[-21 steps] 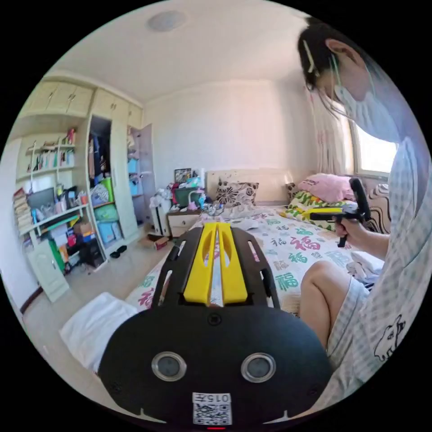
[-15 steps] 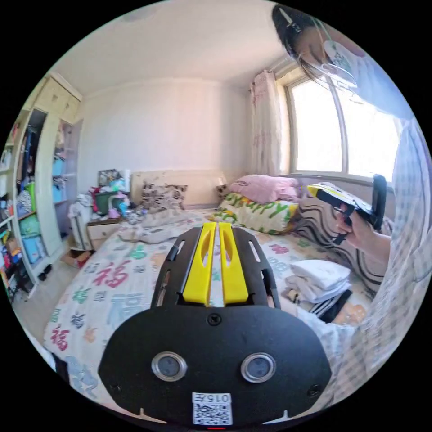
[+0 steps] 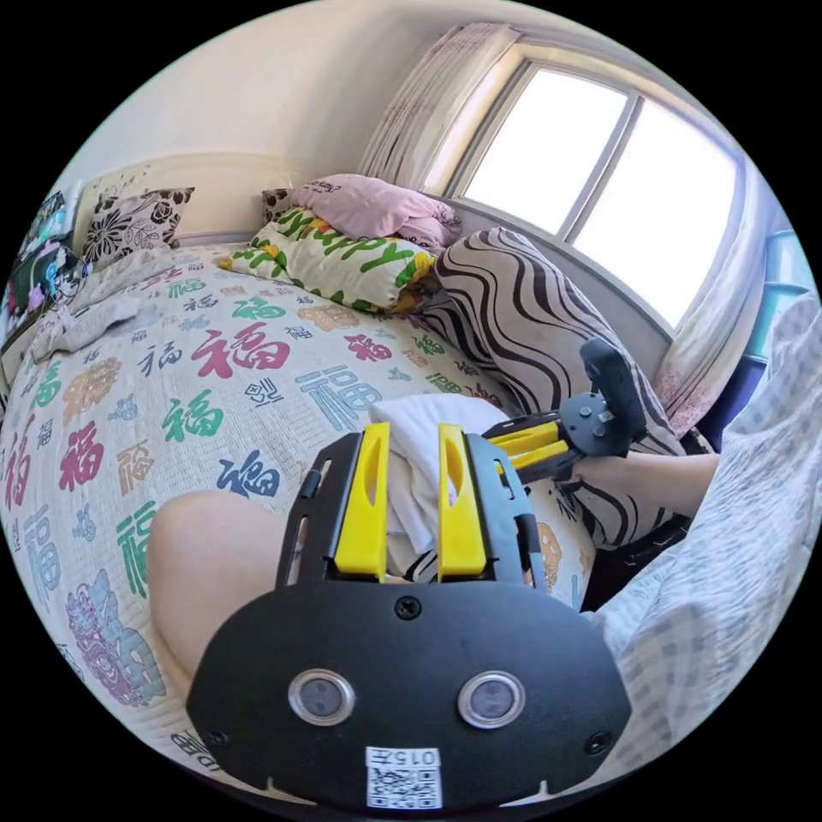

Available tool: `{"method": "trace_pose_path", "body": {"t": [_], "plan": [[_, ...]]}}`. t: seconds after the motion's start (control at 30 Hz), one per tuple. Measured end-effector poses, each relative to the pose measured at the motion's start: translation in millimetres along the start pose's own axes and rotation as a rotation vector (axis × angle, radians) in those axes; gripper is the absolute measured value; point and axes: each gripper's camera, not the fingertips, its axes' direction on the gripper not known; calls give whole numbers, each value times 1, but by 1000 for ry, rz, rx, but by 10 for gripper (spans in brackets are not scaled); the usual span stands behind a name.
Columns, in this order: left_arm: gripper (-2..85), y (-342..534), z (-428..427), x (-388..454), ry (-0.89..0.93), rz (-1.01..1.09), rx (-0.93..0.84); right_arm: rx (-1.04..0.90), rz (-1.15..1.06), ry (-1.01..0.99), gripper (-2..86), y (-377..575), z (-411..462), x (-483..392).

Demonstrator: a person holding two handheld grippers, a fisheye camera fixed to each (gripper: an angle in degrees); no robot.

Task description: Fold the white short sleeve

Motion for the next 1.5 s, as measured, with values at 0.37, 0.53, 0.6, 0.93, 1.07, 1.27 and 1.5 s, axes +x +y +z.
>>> {"method": "trace_pose_path", "body": {"t": [0.37, 0.53, 0.6, 0.93, 1.07, 1.27, 1.5], "plan": [[98, 0, -10, -41, 91, -45, 66, 207, 107, -106, -10, -33, -150, 4], [152, 7, -28, -57, 120, -45, 139, 531, 36, -264, -10, -76, -271, -31], [165, 8, -34, -64, 126, -53, 155, 631, -36, -344, -10, -94, -309, -48], [28, 26, -204, -130, -263, -52, 458, 801, -340, -516, -10, -193, -377, -147], [22, 45, -307, -158, -419, -137, 549, 786, -336, -564, -10, -217, -357, -157], [37, 43, -390, -170, -758, -106, 555, 659, -321, -756, -10, -265, -292, -182], [160, 19, -296, -168, -598, -109, 161, 645, -224, -808, -10, -330, -244, -240]]}}
